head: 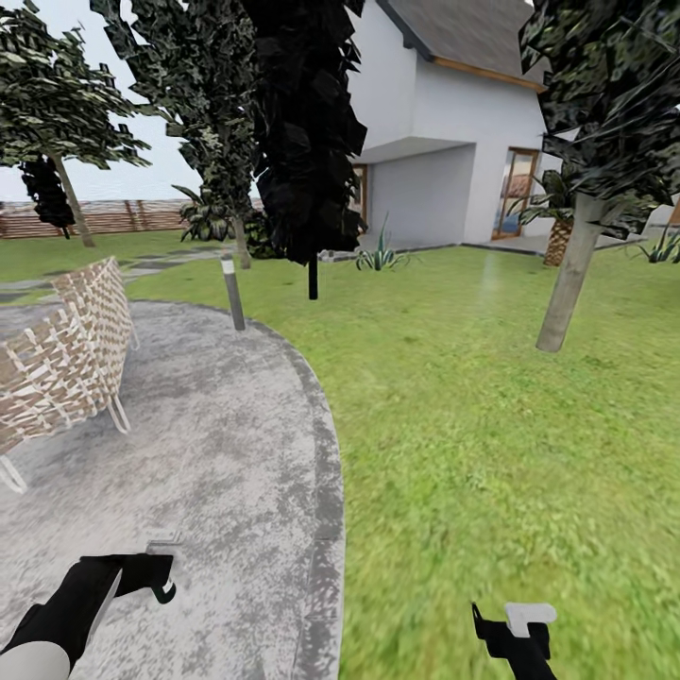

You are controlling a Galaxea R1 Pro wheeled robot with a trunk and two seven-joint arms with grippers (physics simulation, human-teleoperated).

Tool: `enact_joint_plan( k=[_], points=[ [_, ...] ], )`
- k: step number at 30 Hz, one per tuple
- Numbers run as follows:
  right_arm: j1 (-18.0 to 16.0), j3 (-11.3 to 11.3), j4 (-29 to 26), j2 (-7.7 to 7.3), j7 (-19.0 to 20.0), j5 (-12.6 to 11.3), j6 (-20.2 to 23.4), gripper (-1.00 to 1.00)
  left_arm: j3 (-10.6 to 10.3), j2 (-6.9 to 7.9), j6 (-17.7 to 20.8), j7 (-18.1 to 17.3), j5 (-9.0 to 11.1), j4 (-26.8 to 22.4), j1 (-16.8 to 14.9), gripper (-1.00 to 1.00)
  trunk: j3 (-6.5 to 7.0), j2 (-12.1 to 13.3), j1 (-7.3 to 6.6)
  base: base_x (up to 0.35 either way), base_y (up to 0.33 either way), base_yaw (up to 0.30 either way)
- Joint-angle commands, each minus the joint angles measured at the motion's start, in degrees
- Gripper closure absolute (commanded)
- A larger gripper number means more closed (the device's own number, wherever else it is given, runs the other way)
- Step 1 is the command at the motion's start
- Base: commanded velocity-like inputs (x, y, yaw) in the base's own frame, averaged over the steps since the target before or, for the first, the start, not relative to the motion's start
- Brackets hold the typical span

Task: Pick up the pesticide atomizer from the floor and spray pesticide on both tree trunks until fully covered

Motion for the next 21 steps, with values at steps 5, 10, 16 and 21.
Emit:
enact_joint_plan(
  k=[5, 10, 16, 21],
  points=[
    [-0.03, 0.01, 0.69, 0.03, -0.13, 0.01, -0.2, -1.0, 0.31, -0.05, 0.21, -0.55, -0.63, -0.06, -0.04, 1.0, 1.26, 2.0, -1.11, 0.0, 0.0, 0.136],
    [-0.02, 0.01, 0.78, 0.04, -0.13, 0.01, -0.17, -1.0, 0.31, -0.05, 0.21, -0.55, -0.63, -0.03, -0.04, 1.0, 2.52, 4.0, -2.21, 0.0, 0.0, 0.176],
    [-0.02, 0.1, 0.79, 0.04, -0.13, 0.01, -0.18, -1.0, 0.31, -0.1, 0.21, -0.53, -0.63, -0.02, -0.04, 1.0, 4.03, 6.41, -3.53, 0.0, 0.0, 0.181],
    [-0.02, 0.07, 0.81, 0.04, -0.13, 0.01, -0.22, -1.0, 0.31, -0.12, 0.21, -0.5, -0.65, 0.37, -0.04, 1.0, 5.1, 8.01, -4.41, 0.0, 0.0, 0.181]
  ],
)
